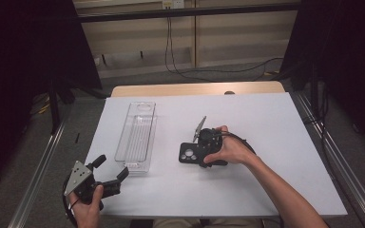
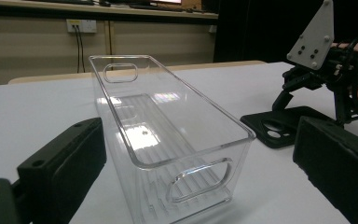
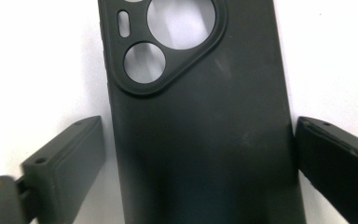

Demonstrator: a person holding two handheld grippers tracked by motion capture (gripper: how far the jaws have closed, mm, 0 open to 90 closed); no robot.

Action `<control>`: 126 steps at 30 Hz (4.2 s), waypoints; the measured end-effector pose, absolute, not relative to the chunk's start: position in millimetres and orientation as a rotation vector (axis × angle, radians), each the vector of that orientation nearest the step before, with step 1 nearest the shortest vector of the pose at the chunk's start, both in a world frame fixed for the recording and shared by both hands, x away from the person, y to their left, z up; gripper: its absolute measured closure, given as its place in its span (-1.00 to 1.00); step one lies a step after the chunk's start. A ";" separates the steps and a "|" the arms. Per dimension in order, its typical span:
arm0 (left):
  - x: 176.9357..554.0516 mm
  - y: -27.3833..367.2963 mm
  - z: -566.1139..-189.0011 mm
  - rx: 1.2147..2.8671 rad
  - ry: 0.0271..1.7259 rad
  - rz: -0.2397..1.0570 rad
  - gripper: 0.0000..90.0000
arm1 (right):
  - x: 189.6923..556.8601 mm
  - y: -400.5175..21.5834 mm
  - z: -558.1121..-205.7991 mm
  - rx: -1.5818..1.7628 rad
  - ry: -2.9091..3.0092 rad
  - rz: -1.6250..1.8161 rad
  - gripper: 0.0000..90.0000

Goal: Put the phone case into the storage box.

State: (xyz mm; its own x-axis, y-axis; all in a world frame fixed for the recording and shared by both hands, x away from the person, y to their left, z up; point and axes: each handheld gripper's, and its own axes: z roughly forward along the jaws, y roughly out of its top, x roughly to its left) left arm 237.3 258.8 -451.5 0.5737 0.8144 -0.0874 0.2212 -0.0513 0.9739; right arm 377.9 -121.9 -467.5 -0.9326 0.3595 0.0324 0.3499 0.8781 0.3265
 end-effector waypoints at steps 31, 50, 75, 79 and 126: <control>236.7 256.4 -451.9 1.591 0.892 0.588 -0.94 | 377.0 -124.5 -461.6 0.634 2.983 0.548 -0.66; 236.3 257.7 -451.5 1.596 0.880 0.589 -0.94 | 370.2 -140.8 -444.6 0.699 2.850 0.861 -0.66; 235.5 256.9 -450.5 1.590 0.883 0.598 -0.94 | 358.1 -162.0 -443.3 0.728 2.609 1.209 -0.67; 235.2 256.7 -450.5 1.584 0.879 0.593 -0.94 | 358.4 -165.9 -443.9 0.742 2.563 1.259 -0.67; 237.3 256.2 -448.8 1.604 0.882 0.581 -0.93 | 333.3 -208.8 -447.5 0.757 2.251 1.805 -0.68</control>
